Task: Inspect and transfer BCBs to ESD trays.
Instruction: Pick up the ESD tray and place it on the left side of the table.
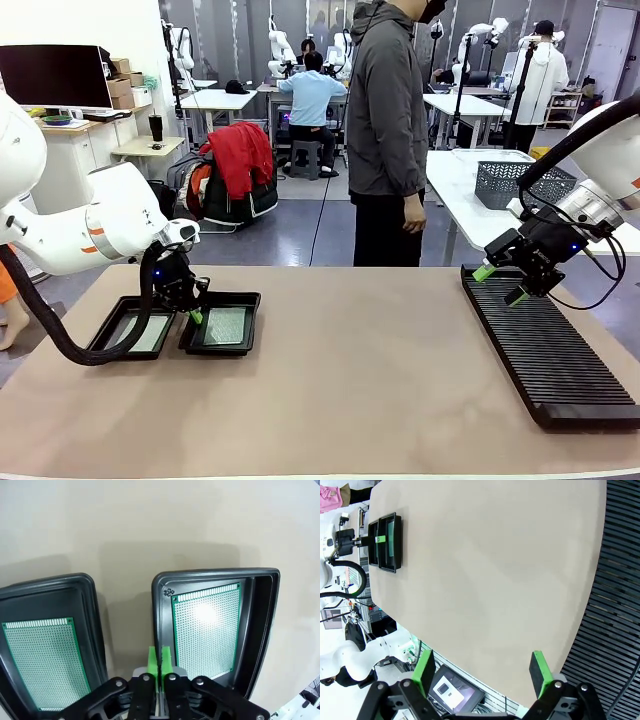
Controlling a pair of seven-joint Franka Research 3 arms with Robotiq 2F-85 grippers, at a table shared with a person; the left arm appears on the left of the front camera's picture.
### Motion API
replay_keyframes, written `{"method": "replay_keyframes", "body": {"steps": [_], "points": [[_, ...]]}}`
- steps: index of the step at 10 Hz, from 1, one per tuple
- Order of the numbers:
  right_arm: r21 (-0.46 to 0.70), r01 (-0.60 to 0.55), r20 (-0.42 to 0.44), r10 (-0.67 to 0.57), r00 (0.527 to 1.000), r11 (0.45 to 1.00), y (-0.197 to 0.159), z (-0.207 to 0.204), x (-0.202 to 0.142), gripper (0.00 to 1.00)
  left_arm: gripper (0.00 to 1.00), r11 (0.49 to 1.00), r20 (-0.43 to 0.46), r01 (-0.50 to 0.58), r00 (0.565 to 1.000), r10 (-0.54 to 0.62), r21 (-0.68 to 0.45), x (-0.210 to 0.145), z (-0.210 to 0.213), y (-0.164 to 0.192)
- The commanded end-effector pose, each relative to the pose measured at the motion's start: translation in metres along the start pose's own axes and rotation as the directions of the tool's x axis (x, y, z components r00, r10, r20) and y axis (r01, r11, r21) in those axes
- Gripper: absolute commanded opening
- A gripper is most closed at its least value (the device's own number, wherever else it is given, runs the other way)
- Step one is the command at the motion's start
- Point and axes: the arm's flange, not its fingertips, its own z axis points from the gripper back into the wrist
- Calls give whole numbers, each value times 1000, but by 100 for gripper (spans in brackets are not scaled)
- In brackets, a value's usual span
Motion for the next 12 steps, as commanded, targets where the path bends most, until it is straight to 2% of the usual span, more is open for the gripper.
{"method": "replay_keyframes", "body": {"steps": [1, 2, 5, 10, 11, 12], "points": [[-15, 19, 9, -19, 1000, 1000, 2, 0, 1, 100, 10, 1000, -8, -4, 1000, 4, 13, 0, 2, -4], [-15, 19, 9, -19, 1000, 1000, 2, 0, 1, 100, 22, 999, -12, -15, 1000, 16, 39, 0, 4, -8], [-15, 19, 9, -19, 1000, 1000, 2, 0, 1, 100, 47, 997, -5, -5, 1000, 6, 74, -1, 12, -22], [-15, 19, 9, -19, 1000, 1000, 2, 0, 1, 100, 96, 974, -5, 9, 1000, -8, 226, -20, 62, -52], [-15, 19, 9, -19, 1000, 1000, 2, 0, 1, 100, 100, 969, -14, 14, 1000, -11, 245, -25, 74, -56], [-15, 19, 9, -19, 1000, 1000, 2, 0, 1, 100, 100, 964, -18, 17, 1000, -13, 265, -29, 83, -57]]}}
